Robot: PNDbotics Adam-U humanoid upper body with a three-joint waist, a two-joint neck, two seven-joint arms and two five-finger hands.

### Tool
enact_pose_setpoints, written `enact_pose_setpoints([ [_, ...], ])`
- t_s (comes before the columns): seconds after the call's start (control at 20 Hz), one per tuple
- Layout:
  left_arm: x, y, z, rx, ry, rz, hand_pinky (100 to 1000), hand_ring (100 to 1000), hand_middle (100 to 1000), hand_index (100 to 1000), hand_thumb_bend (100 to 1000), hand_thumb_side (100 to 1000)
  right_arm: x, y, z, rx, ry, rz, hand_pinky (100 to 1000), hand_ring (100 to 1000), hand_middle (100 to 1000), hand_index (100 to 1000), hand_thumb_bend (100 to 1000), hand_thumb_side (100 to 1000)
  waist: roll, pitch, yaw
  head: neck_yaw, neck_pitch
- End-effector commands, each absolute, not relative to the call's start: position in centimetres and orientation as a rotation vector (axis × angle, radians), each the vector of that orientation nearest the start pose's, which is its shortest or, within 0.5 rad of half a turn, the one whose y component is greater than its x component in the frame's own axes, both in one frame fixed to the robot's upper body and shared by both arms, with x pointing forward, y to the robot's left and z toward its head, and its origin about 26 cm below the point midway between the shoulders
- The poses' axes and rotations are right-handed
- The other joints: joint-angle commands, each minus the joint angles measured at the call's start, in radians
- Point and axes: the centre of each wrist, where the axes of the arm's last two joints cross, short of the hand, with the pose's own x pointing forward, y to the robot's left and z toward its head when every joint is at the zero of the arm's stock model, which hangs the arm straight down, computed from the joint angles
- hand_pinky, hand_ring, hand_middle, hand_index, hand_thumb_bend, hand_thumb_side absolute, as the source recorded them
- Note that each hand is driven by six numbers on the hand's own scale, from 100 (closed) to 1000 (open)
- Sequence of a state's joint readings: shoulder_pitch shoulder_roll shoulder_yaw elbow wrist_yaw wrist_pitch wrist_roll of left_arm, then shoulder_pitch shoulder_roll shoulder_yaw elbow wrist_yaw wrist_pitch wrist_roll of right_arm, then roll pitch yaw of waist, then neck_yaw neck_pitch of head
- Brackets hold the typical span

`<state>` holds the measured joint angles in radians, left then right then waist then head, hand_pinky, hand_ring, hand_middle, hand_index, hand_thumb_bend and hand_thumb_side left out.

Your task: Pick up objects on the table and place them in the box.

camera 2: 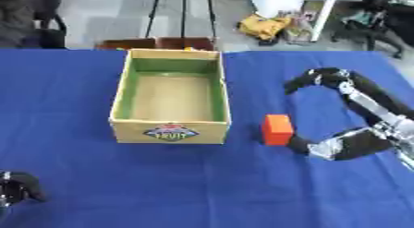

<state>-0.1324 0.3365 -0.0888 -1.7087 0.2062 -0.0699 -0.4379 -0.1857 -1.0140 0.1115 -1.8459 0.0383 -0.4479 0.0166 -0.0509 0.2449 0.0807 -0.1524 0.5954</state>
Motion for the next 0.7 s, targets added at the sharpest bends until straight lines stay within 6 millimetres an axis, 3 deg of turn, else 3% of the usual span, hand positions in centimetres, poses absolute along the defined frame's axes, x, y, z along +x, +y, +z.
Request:
enact_pose_setpoints([
  [0.05, 30.6, 28.4, 8.6, -0.313, -1.806, -0.674, 628, 567, 511, 660, 258, 1000, 29.8, -37.7, 23.0, -0.565, -2.131, 1.33, 809, 804, 697, 837, 518, 426, 0.0, -0.018, 0.003, -0.006, -0.007],
  [0.7, 30.5, 28.3, 8.6, -0.321, -1.8, -0.688, 628, 566, 510, 659, 254, 1000, 32.0, -40.2, 23.2, -0.648, -2.052, 1.373, 832, 828, 730, 854, 510, 475, -0.002, -0.024, 0.03, -0.02, 0.005],
])
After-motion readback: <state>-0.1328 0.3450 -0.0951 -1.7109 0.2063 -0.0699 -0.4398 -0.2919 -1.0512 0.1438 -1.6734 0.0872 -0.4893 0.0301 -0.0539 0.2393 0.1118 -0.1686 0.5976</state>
